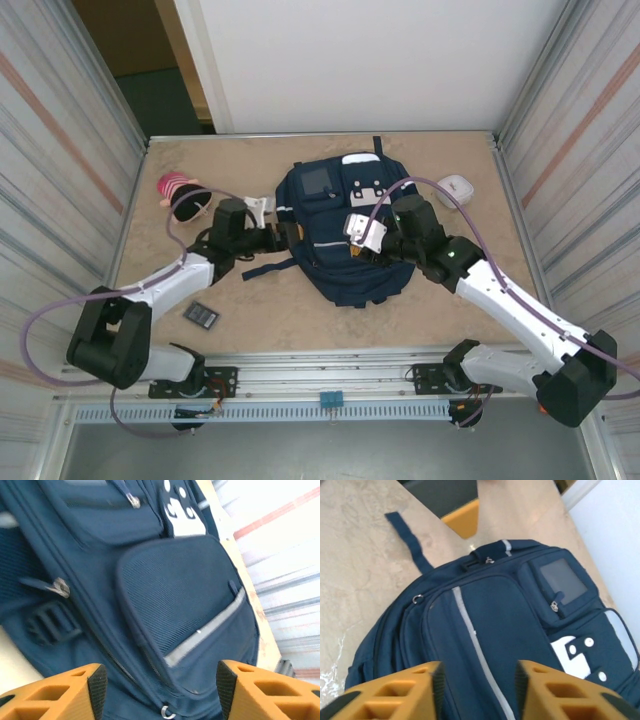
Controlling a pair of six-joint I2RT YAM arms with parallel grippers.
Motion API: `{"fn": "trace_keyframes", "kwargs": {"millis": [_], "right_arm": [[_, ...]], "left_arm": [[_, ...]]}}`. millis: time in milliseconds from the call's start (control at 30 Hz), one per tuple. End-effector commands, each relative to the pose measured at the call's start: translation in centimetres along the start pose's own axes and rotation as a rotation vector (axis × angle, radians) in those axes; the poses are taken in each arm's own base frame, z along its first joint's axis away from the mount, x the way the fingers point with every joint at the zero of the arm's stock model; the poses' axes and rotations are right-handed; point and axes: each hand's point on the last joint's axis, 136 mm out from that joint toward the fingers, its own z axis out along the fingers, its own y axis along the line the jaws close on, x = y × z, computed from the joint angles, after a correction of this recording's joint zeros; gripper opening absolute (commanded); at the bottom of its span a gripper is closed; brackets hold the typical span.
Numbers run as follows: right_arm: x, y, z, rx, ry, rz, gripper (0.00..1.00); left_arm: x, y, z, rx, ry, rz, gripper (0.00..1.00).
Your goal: Pack the student bag
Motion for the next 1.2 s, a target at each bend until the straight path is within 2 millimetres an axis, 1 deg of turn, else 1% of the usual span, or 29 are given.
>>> {"fn": "trace_keyframes", "kwargs": {"millis": [0,67,133,200,267,333,367,400,433,500,567,633,733,833,1000,1167], "right_arm": [[0.8,1.3,0.5,-0.047,0.026,0.032,0.48],[1.3,1.7,0.7,-0.050,0.044,0.030,0.51],[1.5,2.1,0.9,-0.062,0.048,0.035,0.54],[1.7,2.5,1.0,-0.076,0.049,0.039,0.56],[1.7,2.8,1.1,-0.082,0.044,0.049,0.57],[1.8,2.8,1.3,-0.080,0.041,0.060,0.57],[1.8,2.8,1.4,-0.080,0.041,0.065,0.57],[2.0,2.9,1.5,-0.079,0.045,0.072,0.58],[2.1,2.9,1.6,-0.078,0.048,0.077,0.58],[2.3,2.8,1.7,-0.073,0.056,0.082,0.58],[2.5,2.8,1.7,-0.067,0.064,0.091,0.59],[2.9,2.5,2.0,-0.039,0.075,0.099,0.62],[3.4,2.2,2.5,0.018,0.101,0.109,0.71],[3.4,3.0,2.9,0.010,0.109,0.094,0.75],[2.6,3.4,3.6,0.001,0.068,0.105,0.79],[2.4,3.9,5.1,0.016,0.086,0.051,0.80]], "left_arm": [[1.9,-0.9,1.5,0.024,0.036,-0.115,0.61],[3.3,-0.7,2.2,0.006,0.054,-0.153,0.61],[4.7,0.0,2.7,-0.037,0.077,-0.167,0.61],[5.4,0.1,3.2,-0.044,0.091,-0.181,0.61],[5.1,-0.4,3.9,-0.009,0.083,-0.199,0.62],[4.4,-0.9,4.5,0.024,0.066,-0.205,0.61],[4.0,-1.1,4.8,0.035,0.055,-0.205,0.60],[3.7,-1.2,5.0,0.043,0.046,-0.204,0.55],[3.1,-1.5,5.3,0.059,0.033,-0.198,0.48],[2.4,-2.2,5.7,0.090,0.020,-0.204,0.37],[1.6,-3.3,5.7,0.141,0.006,-0.220,0.23],[0.8,-4.4,5.4,0.181,-0.010,-0.250,0.11],[-0.2,-6.0,4.4,0.224,-0.037,-0.262,0.03],[-1.0,-7.5,3.1,0.238,-0.065,-0.244,0.00],[-2.0,-8.8,1.4,0.249,-0.103,-0.236,0.00],[-2.3,-10.0,0.5,0.268,-0.113,-0.254,0.00]]}}
